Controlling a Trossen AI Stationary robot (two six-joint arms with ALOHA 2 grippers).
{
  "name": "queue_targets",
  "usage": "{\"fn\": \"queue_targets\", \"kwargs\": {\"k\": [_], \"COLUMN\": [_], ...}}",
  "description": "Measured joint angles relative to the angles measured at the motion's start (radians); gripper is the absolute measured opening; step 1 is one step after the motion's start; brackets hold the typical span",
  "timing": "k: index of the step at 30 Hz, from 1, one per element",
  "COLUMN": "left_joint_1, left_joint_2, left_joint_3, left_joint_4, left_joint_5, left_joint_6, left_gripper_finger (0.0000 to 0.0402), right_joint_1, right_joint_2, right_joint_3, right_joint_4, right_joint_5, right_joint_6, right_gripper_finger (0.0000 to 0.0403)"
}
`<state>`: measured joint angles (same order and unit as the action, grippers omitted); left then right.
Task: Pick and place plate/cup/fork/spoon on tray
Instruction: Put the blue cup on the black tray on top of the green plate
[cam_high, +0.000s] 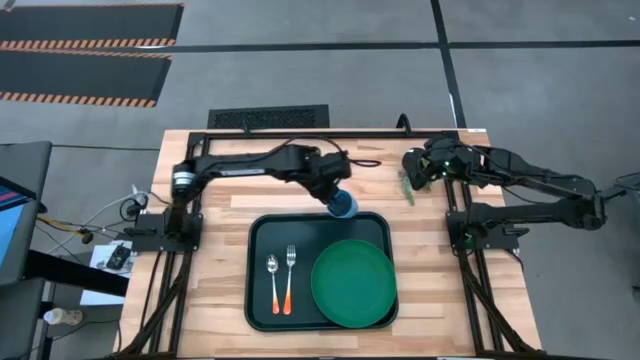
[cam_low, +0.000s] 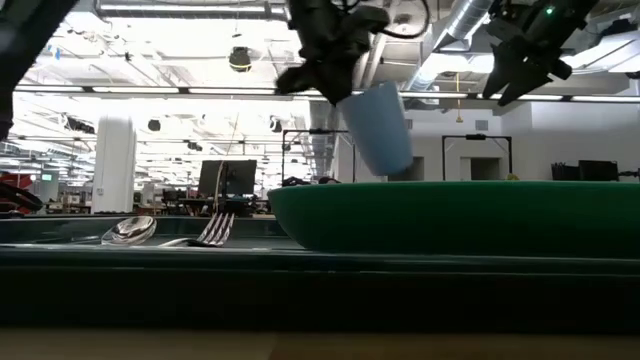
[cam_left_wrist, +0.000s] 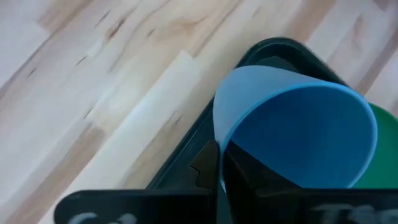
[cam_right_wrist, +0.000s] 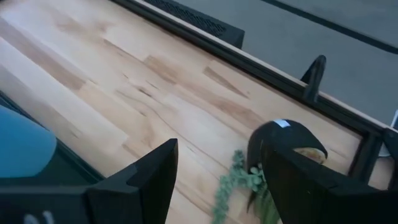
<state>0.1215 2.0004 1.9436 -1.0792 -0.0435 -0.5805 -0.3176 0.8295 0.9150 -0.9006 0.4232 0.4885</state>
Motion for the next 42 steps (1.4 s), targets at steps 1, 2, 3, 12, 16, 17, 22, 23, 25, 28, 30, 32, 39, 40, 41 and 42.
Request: {"fn": "queue_targets", "kwargs": {"k": [1, 2, 3, 12, 16, 17, 22, 23, 25, 28, 30, 32, 39, 40, 41, 42], "left_joint_1": [0.000, 0.000, 0.000, -0.003, -0.003, -0.004, -0.014, -0.016, -0.018, -0.018, -0.018, -0.018, -0.018, -0.018, -0.018, -0.018], "left_joint_2": [0.023, 0.048, 0.068, 0.174, 0.200, 0.204, 0.213, 0.213, 0.213, 0.213, 0.213, 0.213, 0.212, 0.212, 0.212, 0.212], "left_joint_3": [0.026, 0.052, 0.077, 0.155, 0.155, 0.155, 0.155, 0.155, 0.155, 0.155, 0.155, 0.155, 0.150, 0.147, 0.146, 0.145], "left_joint_4": [-0.003, -0.010, -0.010, -0.024, -0.026, -0.031, -0.039, -0.038, -0.040, -0.045, -0.055, -0.061, -0.057, -0.062, -0.072, -0.083], "left_joint_5": [0.005, 0.008, 0.011, 0.025, 0.038, 0.044, 0.065, 0.065, 0.066, 0.066, 0.066, 0.066, 0.066, 0.066, 0.065, 0.065], "left_joint_6": [0.008, 0.018, 0.026, 0.072, 0.080, 0.081, 0.084, 0.084, 0.084, 0.084, 0.083, 0.083, 0.083, 0.083, 0.083, 0.084], "left_gripper_finger": [0.0000, 0.0000, 0.0000, 0.0000, 0.0000, 0.0000, 0.0000, 0.0000, 0.0000, 0.0000, 0.0000, 0.0000, 0.0000, 0.0000, 0.0000, 0.0000], "right_joint_1": [0.000, 0.000, 0.000, 0.001, 0.001, 0.001, 0.001, 0.001, 0.001, 0.001, 0.001, 0.001, 0.001, 0.001, 0.001, 0.001], "right_joint_2": [0.000, 0.000, 0.000, 0.000, 0.000, 0.000, 0.000, 0.000, 0.000, 0.001, 0.000, 0.001, 0.001, 0.001, 0.001, 0.001], "right_joint_3": [0.000, 0.000, 0.000, 0.000, 0.000, 0.000, 0.000, 0.000, 0.000, 0.000, 0.000, 0.000, 0.000, 0.000, 0.000, 0.000], "right_joint_4": [-0.006, -0.011, -0.014, -0.040, -0.041, -0.041, -0.041, -0.041, -0.041, -0.041, -0.041, -0.041, -0.041, -0.041, -0.041, -0.041], "right_joint_5": [0.000, 0.000, 0.000, 0.000, 0.000, 0.000, 0.000, 0.000, 0.000, 0.000, 0.000, 0.000, 0.000, 0.000, 0.000, 0.000], "right_joint_6": [0.000, 0.000, 0.000, 0.000, 0.000, 0.000, 0.000, -0.001, -0.001, -0.001, -0.001, -0.001, -0.001, -0.001, -0.001, -0.001], "right_gripper_finger": [0.0255, 0.0255, 0.0255, 0.0255, 0.0255, 0.0255, 0.0255, 0.0255, 0.0255, 0.0255, 0.0255, 0.0255, 0.0255, 0.0255, 0.0255, 0.0255]}}
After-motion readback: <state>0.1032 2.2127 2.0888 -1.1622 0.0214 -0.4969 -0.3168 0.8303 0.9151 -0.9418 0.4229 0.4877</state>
